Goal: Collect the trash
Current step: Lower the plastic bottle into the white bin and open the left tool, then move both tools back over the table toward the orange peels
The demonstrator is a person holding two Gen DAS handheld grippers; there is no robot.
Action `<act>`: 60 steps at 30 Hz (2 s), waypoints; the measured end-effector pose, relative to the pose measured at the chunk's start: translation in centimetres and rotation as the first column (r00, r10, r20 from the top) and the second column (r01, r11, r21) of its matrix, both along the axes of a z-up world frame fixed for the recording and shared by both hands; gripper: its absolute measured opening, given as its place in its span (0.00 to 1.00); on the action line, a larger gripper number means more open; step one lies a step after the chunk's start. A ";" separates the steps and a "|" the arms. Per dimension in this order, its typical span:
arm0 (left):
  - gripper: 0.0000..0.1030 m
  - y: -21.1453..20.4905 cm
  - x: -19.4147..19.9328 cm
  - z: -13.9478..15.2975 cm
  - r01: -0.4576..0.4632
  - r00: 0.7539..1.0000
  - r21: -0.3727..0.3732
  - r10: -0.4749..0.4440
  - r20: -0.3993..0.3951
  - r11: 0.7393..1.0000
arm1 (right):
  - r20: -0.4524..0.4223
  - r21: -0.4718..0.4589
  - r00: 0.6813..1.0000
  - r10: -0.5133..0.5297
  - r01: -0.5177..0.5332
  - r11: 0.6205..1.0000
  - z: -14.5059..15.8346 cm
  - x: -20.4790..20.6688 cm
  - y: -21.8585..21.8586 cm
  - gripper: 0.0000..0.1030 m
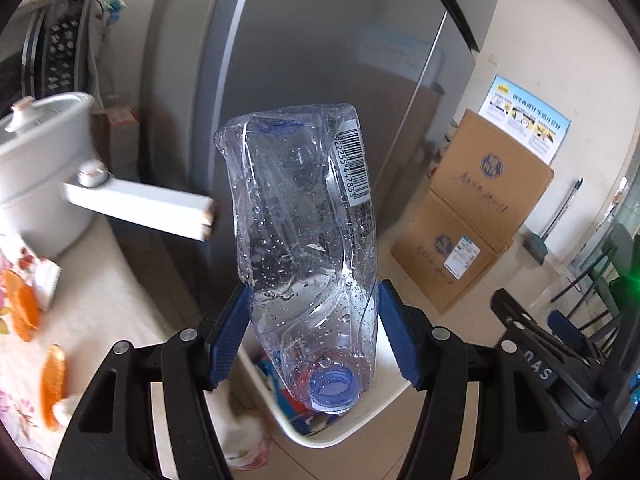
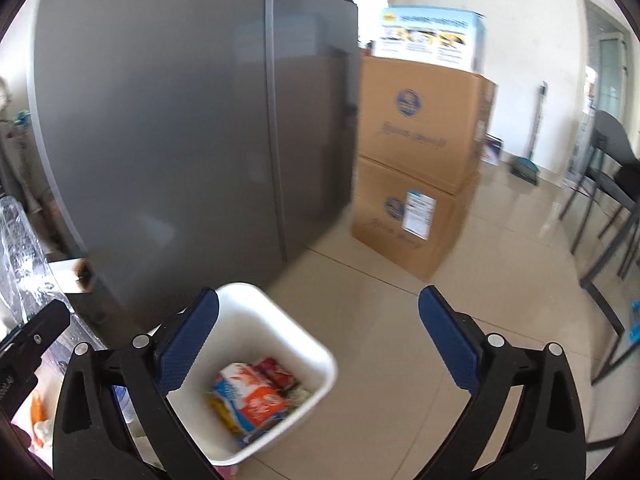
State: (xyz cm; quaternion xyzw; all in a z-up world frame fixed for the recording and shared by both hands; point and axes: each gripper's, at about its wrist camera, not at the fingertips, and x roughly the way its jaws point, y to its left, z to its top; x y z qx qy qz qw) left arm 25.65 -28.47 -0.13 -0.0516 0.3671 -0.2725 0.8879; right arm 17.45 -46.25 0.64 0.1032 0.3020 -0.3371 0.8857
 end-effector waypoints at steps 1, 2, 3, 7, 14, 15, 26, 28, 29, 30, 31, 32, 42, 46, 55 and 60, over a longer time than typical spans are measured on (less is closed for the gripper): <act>0.61 -0.6 0.3 -0.4 0.003 1.000 -0.002 -0.003 -0.019 1.000 | -0.004 0.005 1.000 -0.020 0.020 1.000 -0.2 -0.2 -0.6 0.93; 0.62 -1.1 0.7 -0.9 0.007 0.999 -0.011 -0.007 -0.047 1.000 | -0.007 0.011 0.999 -0.039 0.039 0.999 -0.3 -0.4 -1.1 0.93; 0.62 -1.4 1.0 -1.2 0.011 0.998 -0.018 -0.013 -0.068 1.000 | -0.010 0.015 0.998 -0.058 0.058 0.998 -0.4 -0.6 -1.6 0.93; 0.62 -3.6 2.7 -2.8 0.052 0.981 -0.029 -0.056 -0.185 0.998 | -0.019 0.044 0.990 -0.137 0.138 0.990 -1.0 -1.6 -3.9 0.93; 0.71 -4.9 2.5 -2.8 0.054 0.983 0.025 -0.049 -0.179 0.998 | -0.033 0.041 0.983 -0.179 0.180 0.983 -1.5 -2.2 -5.3 0.93; 0.71 -4.9 2.3 -2.7 0.047 0.985 0.041 -0.040 -0.168 0.998 | -0.034 0.036 0.984 -0.176 0.178 0.983 -1.6 -2.2 -5.3 0.93; 0.71 -1.7 1.4 -2.8 -0.032 0.992 0.115 0.045 -0.115 0.993 | -0.053 0.011 0.995 -0.087 0.087 0.996 -1.3 -0.9 -2.2 0.93; 0.71 -0.5 1.4 -2.8 -0.050 0.992 0.117 0.063 -0.112 0.992 | -0.062 -0.001 0.996 -0.058 0.058 0.998 -1.2 -0.4 -1.0 0.93; 0.71 0.2 1.4 -2.7 -0.062 0.991 0.118 0.075 -0.110 0.991 | -0.068 -0.006 0.997 -0.042 0.041 0.999 -1.2 -0.1 -0.3 0.93; 0.71 0.9 1.4 -2.6 -0.073 0.990 0.120 0.086 -0.108 0.990 | -0.071 -0.010 0.997 -0.031 0.031 0.999 -1.2 0.0 0.1 0.93; 0.71 1.4 1.4 -2.5 -0.082 0.990 0.122 0.095 -0.107 0.989 | -0.077 -0.015 0.997 -0.017 0.016 1.000 -1.2 0.3 0.8 0.93; 0.71 2.1 1.4 -2.4 -0.094 0.989 0.125 0.107 -0.104 0.988 | -0.082 -0.025 0.997 0.005 -0.007 1.000 -1.2 0.8 2.0 0.93; 0.71 9.5 1.8 -2.0 -0.187 0.974 0.138 0.202 -0.101 0.973 | -0.095 -0.054 0.987 0.130 -0.135 0.989 -0.6 2.9 8.5 0.93; 0.71 12.2 1.8 -2.2 -0.222 0.966 0.140 0.237 -0.103 0.965 | -0.109 -0.074 0.977 0.182 -0.191 0.979 -0.6 4.0 11.3 0.93; 0.71 18.9 2.2 -3.0 -0.307 0.938 0.149 0.326 -0.117 0.940 | -0.145 -0.093 0.948 0.284 -0.299 0.950 -1.4 6.3 17.3 0.93; 0.71 22.7 2.4 -3.5 -0.360 0.916 0.159 0.381 -0.129 0.919 | -0.161 -0.098 0.924 0.348 -0.366 0.926 -1.7 7.3 21.2 0.93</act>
